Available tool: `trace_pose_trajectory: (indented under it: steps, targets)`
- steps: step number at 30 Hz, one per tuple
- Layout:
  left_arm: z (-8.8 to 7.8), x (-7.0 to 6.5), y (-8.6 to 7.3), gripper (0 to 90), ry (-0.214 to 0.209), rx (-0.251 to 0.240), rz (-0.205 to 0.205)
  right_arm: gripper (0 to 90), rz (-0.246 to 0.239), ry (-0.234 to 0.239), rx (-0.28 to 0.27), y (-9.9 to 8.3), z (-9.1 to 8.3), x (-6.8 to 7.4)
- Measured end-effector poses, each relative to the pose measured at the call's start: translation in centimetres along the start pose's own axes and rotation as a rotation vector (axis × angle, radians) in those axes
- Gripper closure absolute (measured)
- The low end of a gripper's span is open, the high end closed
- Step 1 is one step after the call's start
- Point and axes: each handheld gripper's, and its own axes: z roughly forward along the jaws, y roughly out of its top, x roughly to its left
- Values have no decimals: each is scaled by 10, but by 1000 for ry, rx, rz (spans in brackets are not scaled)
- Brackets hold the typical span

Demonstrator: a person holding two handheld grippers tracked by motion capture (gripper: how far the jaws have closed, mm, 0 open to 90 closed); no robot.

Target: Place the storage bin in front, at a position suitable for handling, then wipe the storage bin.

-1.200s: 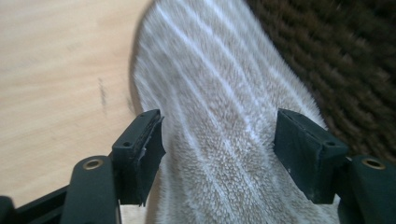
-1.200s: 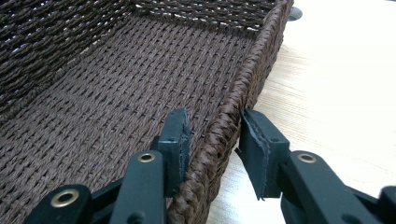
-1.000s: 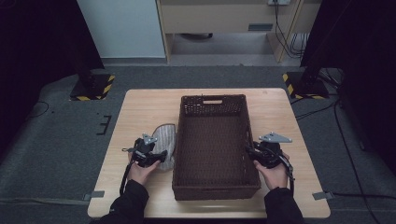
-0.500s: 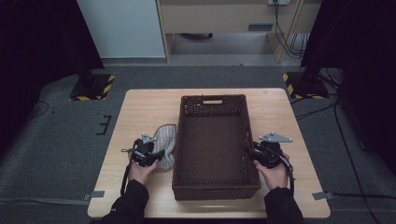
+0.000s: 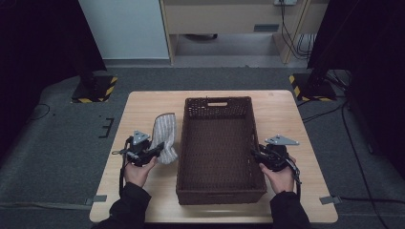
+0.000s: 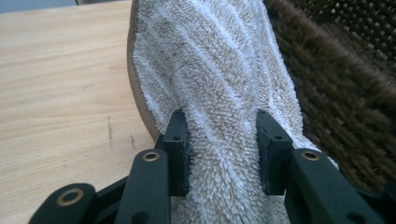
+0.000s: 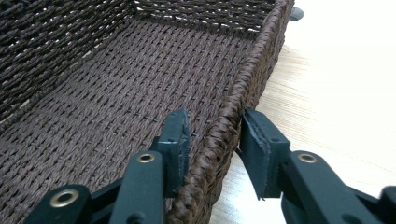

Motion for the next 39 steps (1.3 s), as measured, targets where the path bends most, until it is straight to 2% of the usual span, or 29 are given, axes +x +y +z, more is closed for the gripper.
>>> trace_pose_trajectory:
  steps: [6,10,17,28,34,39]
  targets:
    - [-4,8,12,619,18,-48,-26,650,-5,5,8,1,0,1]
    - [-1,11,19,619,30,-62,-11,663,-10,0,8,1,-1,0]
    - [7,15,32,619,21,-84,-15,674,-23,-4,13,0,-3,0]
    - [27,14,58,618,-8,-126,-10,667,-19,-1,2,-2,-4,0]
    - [39,12,67,618,-9,-139,-8,671,-28,-4,3,-2,-6,0]
    - [51,12,73,617,-8,-155,-21,670,-28,-5,4,-3,-7,1]
